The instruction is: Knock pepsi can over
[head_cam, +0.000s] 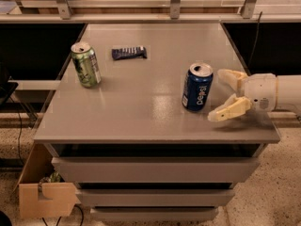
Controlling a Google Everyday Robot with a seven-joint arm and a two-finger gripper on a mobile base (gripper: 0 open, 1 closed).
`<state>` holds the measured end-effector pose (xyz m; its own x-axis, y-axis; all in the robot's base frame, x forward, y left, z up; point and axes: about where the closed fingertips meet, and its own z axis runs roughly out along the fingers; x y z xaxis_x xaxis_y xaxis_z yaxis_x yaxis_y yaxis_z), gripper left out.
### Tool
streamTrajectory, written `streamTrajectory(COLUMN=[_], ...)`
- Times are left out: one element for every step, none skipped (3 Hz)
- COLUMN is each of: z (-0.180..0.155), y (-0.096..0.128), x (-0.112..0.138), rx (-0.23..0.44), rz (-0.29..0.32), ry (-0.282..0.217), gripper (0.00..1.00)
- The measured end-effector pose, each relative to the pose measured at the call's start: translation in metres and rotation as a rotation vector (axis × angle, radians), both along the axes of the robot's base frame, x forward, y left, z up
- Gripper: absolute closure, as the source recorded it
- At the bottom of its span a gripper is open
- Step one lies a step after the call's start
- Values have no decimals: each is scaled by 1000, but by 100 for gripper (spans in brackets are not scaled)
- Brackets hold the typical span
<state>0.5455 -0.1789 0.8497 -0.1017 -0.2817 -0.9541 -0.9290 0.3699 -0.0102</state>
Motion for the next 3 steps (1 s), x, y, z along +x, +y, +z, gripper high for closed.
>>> streamTrajectory(z=[13,22,25], y=[8,22,35], x=[0,-2,-3], rx=[54,80,96], rz=[25,58,88], ry=[-33,-46,-39], gripper=[0,0,17])
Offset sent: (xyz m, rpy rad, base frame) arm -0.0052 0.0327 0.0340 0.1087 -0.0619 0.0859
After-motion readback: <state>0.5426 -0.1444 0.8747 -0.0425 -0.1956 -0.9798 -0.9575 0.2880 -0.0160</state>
